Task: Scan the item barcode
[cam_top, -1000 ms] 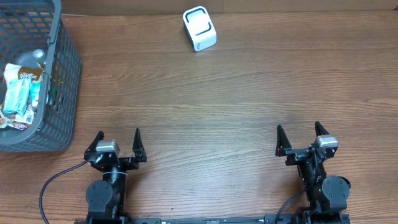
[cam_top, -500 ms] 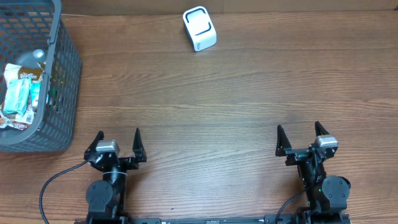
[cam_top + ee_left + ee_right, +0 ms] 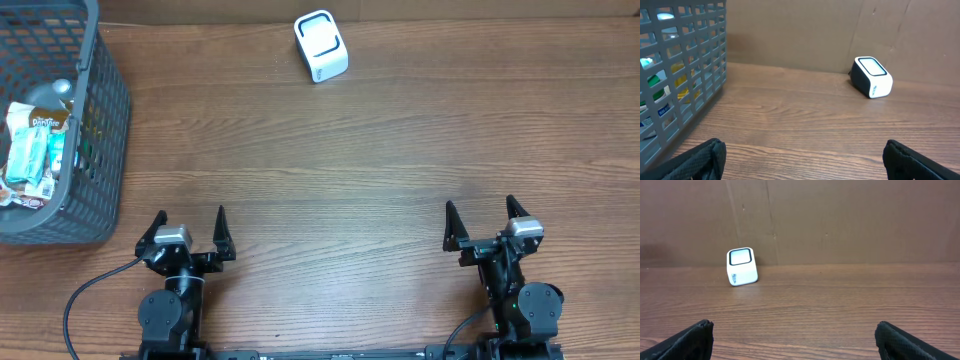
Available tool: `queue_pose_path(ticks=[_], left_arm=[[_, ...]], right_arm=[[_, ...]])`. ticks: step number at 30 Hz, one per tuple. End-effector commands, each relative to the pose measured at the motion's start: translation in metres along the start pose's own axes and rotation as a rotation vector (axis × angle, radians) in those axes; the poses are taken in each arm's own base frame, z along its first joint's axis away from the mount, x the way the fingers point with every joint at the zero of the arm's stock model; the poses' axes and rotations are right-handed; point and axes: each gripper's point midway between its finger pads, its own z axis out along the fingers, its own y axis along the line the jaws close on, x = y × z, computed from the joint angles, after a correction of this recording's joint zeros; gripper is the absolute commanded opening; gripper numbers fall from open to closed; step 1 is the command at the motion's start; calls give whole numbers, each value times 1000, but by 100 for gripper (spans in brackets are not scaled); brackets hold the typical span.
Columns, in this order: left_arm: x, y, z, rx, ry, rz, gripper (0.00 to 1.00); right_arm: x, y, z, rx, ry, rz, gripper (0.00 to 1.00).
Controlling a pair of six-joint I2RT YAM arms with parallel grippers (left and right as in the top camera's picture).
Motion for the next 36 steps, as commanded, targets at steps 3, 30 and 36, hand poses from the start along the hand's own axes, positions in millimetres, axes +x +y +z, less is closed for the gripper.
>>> queue_pose_path(ticks=[3, 30, 36], left_arm=[[-1, -2, 0, 8, -8, 18, 100], [-48, -8, -6, 35, -203, 3, 100], [-131, -25, -37, 118, -487, -1, 100]], right_arm=[[2, -2, 0, 6, -2, -5, 100], [2, -2, 0, 6, -2, -5, 100], [2, -2, 0, 6, -2, -5, 100]])
